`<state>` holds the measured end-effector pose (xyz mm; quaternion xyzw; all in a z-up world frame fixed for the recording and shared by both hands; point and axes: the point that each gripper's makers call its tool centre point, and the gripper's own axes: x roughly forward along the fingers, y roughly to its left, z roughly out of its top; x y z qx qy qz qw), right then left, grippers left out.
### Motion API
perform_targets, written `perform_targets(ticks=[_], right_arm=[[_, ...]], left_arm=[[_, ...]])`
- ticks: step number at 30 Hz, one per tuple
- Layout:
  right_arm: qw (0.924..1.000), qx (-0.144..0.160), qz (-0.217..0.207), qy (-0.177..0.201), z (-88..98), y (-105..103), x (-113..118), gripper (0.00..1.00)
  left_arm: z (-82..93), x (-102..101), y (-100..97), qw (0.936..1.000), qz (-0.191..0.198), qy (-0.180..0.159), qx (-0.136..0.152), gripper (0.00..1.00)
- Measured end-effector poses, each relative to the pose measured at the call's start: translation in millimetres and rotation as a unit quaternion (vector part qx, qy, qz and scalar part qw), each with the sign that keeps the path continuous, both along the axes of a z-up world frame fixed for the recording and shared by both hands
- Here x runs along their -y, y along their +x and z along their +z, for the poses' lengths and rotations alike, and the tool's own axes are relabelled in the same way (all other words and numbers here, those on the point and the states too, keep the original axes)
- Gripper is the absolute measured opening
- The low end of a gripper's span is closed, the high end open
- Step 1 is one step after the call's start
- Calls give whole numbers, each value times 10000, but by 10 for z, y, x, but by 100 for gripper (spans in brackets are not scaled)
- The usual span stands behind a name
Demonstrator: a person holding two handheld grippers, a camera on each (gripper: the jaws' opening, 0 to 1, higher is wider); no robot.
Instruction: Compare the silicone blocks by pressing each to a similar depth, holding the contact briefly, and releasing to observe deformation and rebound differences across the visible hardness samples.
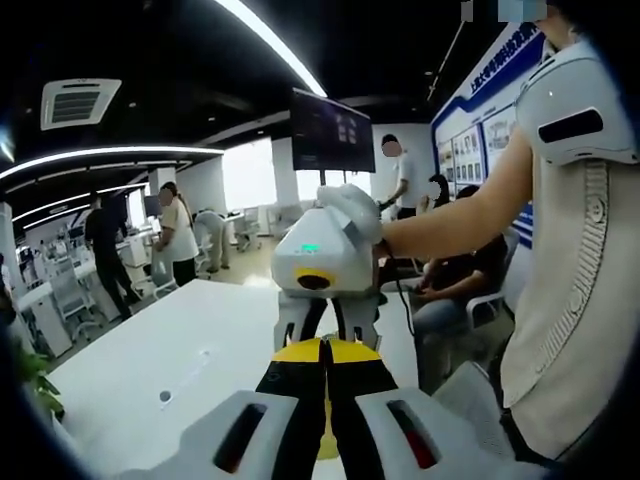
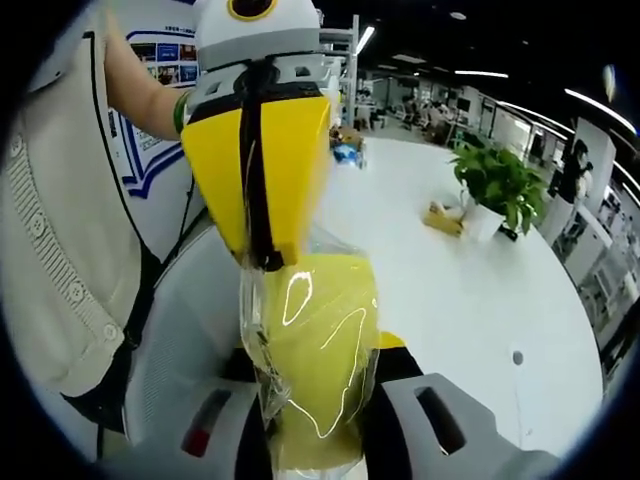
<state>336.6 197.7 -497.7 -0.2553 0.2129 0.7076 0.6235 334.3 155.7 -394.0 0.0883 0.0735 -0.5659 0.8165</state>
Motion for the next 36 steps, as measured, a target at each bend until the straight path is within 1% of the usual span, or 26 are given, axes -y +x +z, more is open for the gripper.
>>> perform_targets(ticks=[8, 11, 16, 18, 20, 22, 26, 28, 31, 33, 36], right_arm=[[10000, -29, -5, -23, -15, 5, 2, 23], [10000, -66, 4, -60, -38, -5, 8, 24], [9998, -168, -1, -120, -86, -31, 16, 25], [9997, -166, 18, -154, -106, -42, 19, 25], [9994, -271, 18, -217, -130, -66, 28, 26], [9993, -277, 28, -255, -153, -71, 31, 27], [9991, -311, 17, -270, -175, -73, 34, 31], [9993, -270, 37, -258, -184, -70, 38, 35], [9996, -136, 24, -257, -211, -40, 49, 36], [9997, -131, -24, -221, -217, -27, 54, 38], [9996, -154, -218, -97, -203, 7, 56, 42]], left_arm=[[-13, -1, 0, 10000, 6, -8, -25, 0], [-36, -11, 11, 9999, 36, -60, -115, 0], [-79, -18, 2, 9998, 51, -93, -178, 0], [-101, -26, 5, 9994, 54, -141, -297, 0], [-115, -35, 12, 9993, 62, -177, -328, 0], [-131, -36, 14, 9992, 67, -184, -354, 0], [-146, -36, 25, 9989, 65, -221, -399, 0], [-156, -39, 42, 9988, 77, -237, -414, 0], [-175, -40, 51, 9986, 83, -265, -454, 0], [-191, -42, 58, 9983, 90, -299, -497, 0], [-210, -50, 68, 9979, 133, -343, -539, 0]])
